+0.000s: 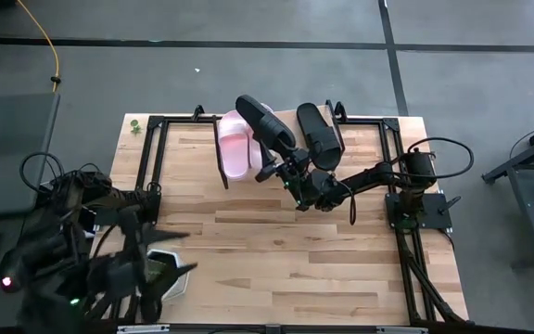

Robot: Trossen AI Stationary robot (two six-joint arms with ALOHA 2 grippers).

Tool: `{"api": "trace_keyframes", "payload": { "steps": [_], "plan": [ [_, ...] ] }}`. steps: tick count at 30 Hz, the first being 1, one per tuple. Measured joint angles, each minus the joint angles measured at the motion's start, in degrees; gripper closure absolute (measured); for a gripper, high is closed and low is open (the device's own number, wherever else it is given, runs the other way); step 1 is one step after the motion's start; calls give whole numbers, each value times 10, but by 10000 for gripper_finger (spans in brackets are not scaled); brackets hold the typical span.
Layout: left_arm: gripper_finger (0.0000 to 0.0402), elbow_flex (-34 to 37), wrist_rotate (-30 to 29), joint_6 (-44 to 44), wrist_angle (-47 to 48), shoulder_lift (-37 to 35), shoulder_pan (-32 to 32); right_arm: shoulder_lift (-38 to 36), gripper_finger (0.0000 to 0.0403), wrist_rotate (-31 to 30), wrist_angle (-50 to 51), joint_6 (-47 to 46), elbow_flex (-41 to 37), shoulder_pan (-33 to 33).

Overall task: Pick and place slides into the shelf
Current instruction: Put the black slipper on the shelf

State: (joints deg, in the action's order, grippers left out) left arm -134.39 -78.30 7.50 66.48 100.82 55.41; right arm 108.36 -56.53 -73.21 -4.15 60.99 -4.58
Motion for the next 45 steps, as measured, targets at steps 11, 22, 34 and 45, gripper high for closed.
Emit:
{"api": "trace_keyframes", "payload": {
  "steps": [11, 22, 34, 45],
  "plan": [
    [156, 0, 100, 104, 175, -58, -169, 0, 171, 43, 2, -3, 0, 0],
    [156, 0, 303, -9, 146, -115, -452, 0, 171, 48, 12, 22, 0, 1],
    [156, 41, 705, -138, -1, -92, -748, 0, 171, 71, 11, 51, 0, 5],
    [156, 213, 986, -137, -121, -90, -950, 0, 171, 74, 7, 90, 0, 8]
  ]
}}
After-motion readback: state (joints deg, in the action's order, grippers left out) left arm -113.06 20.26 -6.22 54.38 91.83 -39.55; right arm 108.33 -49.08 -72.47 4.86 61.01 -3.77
